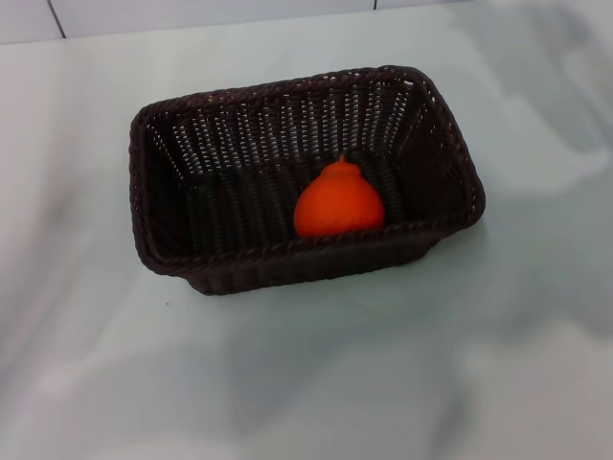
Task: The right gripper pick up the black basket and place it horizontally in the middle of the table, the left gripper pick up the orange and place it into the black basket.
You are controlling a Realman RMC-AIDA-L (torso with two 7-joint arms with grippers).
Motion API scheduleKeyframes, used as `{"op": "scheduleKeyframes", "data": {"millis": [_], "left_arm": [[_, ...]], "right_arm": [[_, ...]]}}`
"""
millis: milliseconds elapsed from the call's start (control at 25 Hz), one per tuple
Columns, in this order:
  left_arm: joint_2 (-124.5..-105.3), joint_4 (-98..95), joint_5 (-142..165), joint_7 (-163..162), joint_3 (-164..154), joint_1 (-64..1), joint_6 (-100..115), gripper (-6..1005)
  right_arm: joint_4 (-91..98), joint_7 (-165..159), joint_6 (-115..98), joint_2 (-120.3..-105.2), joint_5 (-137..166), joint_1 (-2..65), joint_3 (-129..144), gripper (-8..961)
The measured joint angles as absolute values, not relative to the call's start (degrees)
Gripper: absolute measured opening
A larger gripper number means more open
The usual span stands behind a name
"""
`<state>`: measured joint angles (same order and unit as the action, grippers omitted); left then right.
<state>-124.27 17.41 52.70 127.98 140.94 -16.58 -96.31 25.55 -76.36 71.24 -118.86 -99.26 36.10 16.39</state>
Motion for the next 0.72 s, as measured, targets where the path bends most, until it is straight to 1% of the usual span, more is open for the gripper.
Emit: {"op": "scheduleKeyframes", "data": {"millis": [40, 160, 400, 720], "left_arm": [[-124.28, 16.3, 51.8, 129.5, 142.3, -15.9, -98.2, 872], [-124.28, 12.6, 50.0, 135.1, 147.5, -13.0, -103.9, 920], [-124.28, 10.6, 49.7, 137.2, 153.2, -8.6, -106.0, 920], [-124.2, 10.1, 49.7, 137.1, 155.2, -7.8, -106.5, 920]], "right_arm": [[24.4, -71.9, 70.4, -119.19, -101.9, 36.0, 16.4, 807], [20.1, -60.1, 68.7, -119.22, -109.9, 36.1, 16.4, 807], [14.7, -47.1, 65.6, -119.26, -123.0, 36.5, 16.3, 807], [14.2, -46.7, 64.9, -119.28, -123.6, 36.6, 15.5, 807]]}}
